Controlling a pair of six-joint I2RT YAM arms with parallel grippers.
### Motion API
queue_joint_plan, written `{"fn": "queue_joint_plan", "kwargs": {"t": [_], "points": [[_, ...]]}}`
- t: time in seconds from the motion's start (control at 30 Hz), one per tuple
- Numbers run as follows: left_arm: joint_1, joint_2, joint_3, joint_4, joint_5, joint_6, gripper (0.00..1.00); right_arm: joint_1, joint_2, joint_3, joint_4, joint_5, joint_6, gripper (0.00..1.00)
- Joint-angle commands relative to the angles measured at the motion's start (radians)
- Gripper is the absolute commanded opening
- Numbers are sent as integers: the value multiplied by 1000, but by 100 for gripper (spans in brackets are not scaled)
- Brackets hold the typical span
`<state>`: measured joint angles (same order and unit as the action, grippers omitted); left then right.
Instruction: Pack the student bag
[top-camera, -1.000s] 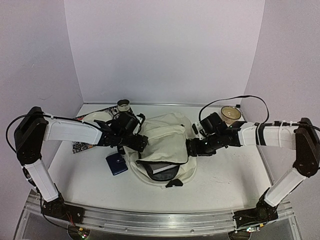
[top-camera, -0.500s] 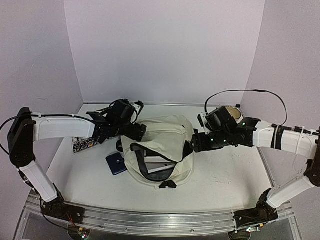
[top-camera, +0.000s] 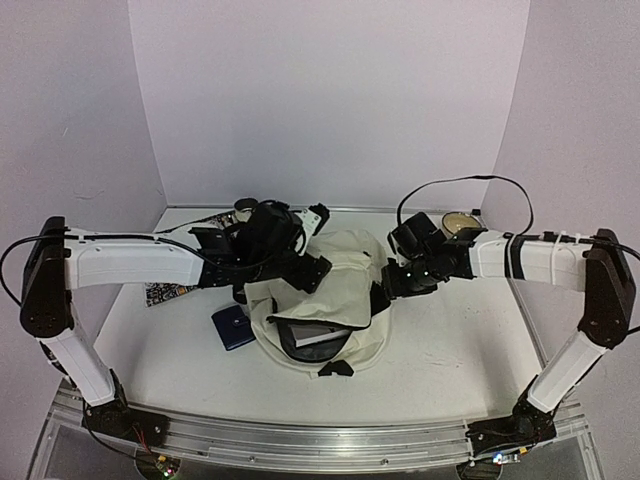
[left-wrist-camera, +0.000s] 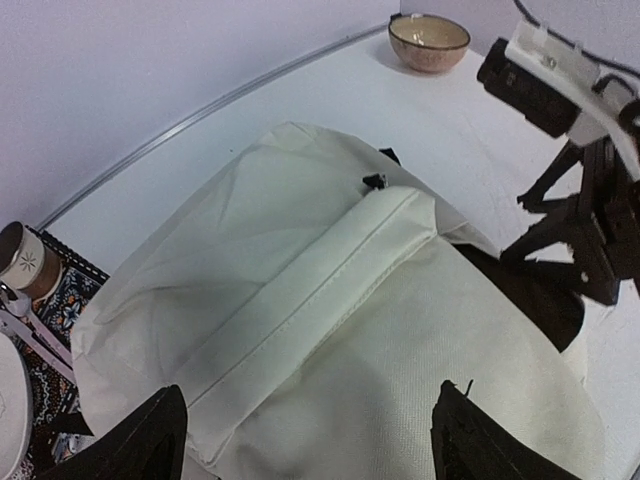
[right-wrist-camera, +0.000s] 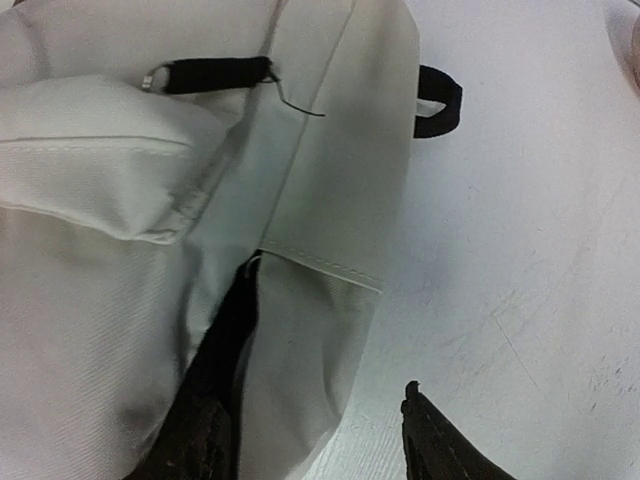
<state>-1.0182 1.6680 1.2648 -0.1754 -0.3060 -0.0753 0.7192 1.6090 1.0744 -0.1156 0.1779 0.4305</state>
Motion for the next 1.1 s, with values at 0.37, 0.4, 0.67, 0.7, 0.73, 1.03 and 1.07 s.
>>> {"fn": "queue_joint_plan", "kwargs": {"t": [0.37, 0.4, 0.67, 0.7, 0.73, 1.03, 1.07], "points": [[-18, 53, -105, -45, -61, -83, 81, -126, 0, -185, 211, -312, 102, 25], [-17, 52, -106, -46, -53, -84, 81, -126, 1, -185, 220, -325, 103, 26], [-17, 37, -70, -48, -45, -72, 80, -126, 45, -169, 277, -420, 107, 33], [-17, 33, -63, -48, -44, -71, 80, -126, 47, -170, 279, -419, 109, 33], [-17, 28, -57, -49, -42, -69, 80, -126, 49, -171, 281, -418, 110, 34], [-19, -17, -29, -55, -25, -56, 79, -126, 18, -188, 217, -278, 89, 0], [-19, -21, -29, -56, -20, -57, 79, -126, 3, -198, 216, -268, 90, 0]]}}
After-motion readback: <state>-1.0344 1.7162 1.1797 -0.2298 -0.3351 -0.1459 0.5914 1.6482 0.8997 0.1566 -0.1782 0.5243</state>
